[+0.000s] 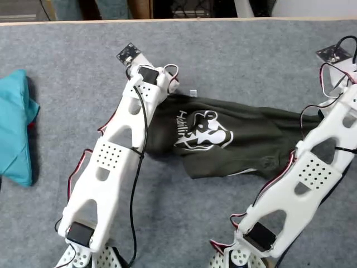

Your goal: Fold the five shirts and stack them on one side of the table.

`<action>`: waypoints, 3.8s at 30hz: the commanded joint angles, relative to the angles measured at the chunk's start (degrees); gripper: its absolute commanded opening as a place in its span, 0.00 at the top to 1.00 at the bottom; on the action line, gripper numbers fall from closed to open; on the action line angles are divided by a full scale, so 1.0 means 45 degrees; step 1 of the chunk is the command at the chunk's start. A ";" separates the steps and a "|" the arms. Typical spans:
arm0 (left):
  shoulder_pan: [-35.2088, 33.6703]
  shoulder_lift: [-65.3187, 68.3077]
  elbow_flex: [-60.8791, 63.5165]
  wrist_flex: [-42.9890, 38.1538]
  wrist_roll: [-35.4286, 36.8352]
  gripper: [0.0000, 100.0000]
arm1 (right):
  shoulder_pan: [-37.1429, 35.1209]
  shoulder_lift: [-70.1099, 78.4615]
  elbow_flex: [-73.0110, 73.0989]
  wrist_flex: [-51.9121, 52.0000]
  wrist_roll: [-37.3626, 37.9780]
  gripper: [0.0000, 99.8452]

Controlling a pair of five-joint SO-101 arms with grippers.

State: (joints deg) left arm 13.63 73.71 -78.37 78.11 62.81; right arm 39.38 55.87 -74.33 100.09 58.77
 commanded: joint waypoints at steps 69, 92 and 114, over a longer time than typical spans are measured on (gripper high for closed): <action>0.0479 -0.0117 0.0518 0.0059 0.0391 0.89 | -0.0254 -0.0205 -0.0576 -0.0020 0.0078 0.99; -0.2022 -0.6252 -0.3839 0.1446 -0.7560 0.97 | -0.3184 -0.4015 -0.4757 -0.0313 -0.7267 0.99; -0.4308 -2.0357 -0.3487 0.5060 -1.1937 0.97 | -0.0821 -1.4193 -0.4679 -0.4181 -0.9846 0.99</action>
State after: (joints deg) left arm -3.52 -11.91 -94.73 100.62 9.89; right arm 32.62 -6.11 -94.99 86.02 14.90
